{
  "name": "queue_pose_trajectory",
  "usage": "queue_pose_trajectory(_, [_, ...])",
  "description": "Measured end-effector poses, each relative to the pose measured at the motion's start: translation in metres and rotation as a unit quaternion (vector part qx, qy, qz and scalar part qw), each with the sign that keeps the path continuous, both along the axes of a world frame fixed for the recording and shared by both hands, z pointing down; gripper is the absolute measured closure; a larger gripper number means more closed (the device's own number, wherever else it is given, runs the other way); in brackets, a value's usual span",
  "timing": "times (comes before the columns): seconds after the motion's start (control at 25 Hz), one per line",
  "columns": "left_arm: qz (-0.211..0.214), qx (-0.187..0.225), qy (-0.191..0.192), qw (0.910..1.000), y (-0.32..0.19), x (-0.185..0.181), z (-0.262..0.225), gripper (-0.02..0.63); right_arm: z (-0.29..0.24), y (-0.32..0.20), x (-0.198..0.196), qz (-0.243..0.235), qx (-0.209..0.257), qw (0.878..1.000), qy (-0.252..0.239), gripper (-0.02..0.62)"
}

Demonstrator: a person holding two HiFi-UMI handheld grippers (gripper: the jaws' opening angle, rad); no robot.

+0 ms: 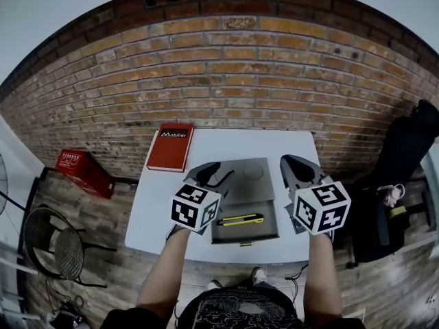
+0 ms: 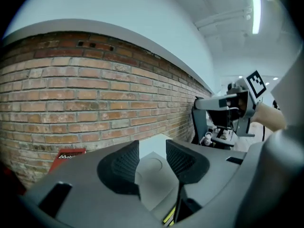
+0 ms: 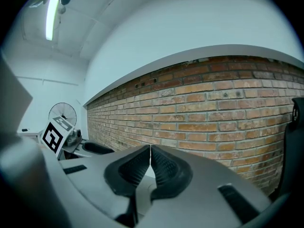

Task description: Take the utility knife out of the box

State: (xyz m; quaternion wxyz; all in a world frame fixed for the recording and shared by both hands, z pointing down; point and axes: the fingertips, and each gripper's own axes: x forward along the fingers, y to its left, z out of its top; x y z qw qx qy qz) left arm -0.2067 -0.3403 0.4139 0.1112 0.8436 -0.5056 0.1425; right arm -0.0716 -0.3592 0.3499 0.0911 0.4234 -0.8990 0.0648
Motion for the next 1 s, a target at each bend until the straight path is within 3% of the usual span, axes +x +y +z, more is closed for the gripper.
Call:
queue_pose_trajectory(0.16, [0.063,-0.026,-0.050,0.9964,0.007,0.021,0.029,0.423,0.007,0.001,0.000,0.000,-0.009,1.000,0.001,0.574])
queue_pose_trajectory(0.44, [0.133,-0.075,-0.081,0.9850,0.021,0.050,0.077,0.422,0.014,0.003,0.003,-0.001,-0.014,1.000,0.008,0.574])
queue_pose_trajectory(0.72, [0.199,-0.135,-0.118,0.9634,0.038,0.065,0.125,0.410,0.019,0.007,0.017,0.014,-0.022,1.000,0.007,0.574])
queue_pose_trajectory(1.0, [0.235,-0.169,-0.150,0.9454,0.052,0.075,0.163,0.393,0.025,0.016,0.034,0.035,-0.027,0.999,0.009,0.574])
